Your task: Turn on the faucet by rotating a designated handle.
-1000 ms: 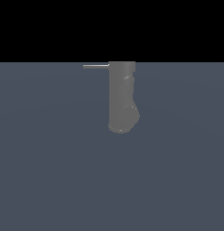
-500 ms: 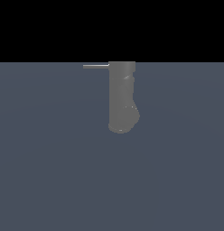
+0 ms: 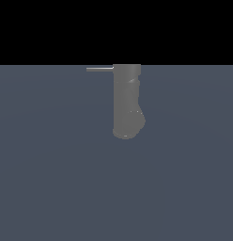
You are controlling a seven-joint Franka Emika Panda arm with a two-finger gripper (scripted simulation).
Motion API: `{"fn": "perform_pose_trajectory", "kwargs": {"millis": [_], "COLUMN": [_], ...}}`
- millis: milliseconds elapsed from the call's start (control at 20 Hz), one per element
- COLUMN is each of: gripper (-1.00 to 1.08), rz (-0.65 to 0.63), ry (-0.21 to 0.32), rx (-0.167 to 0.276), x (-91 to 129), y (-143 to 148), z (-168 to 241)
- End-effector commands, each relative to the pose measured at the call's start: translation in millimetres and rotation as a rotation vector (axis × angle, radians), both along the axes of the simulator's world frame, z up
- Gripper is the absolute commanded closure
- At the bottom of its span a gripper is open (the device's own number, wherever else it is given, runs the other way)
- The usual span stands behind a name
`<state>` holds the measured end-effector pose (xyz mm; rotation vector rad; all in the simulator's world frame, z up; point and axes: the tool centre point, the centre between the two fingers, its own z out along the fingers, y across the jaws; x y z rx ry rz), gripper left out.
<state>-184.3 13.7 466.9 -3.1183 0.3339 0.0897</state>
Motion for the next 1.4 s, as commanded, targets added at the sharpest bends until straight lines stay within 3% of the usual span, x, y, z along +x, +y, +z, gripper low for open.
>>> {"fn": "perform_pose_trajectory", "kwargs": {"millis": [0, 650, 1350], "gripper": [1.08, 1.08, 1.08], "rz": [-0.064, -0.415, -0.808], "ry": [0.004, 0.037, 0.058], "rx": [0.019, 0.073, 0.056], "x": [16, 100, 185], "y": [3, 19, 37], "z": [-4, -38, -94]}}
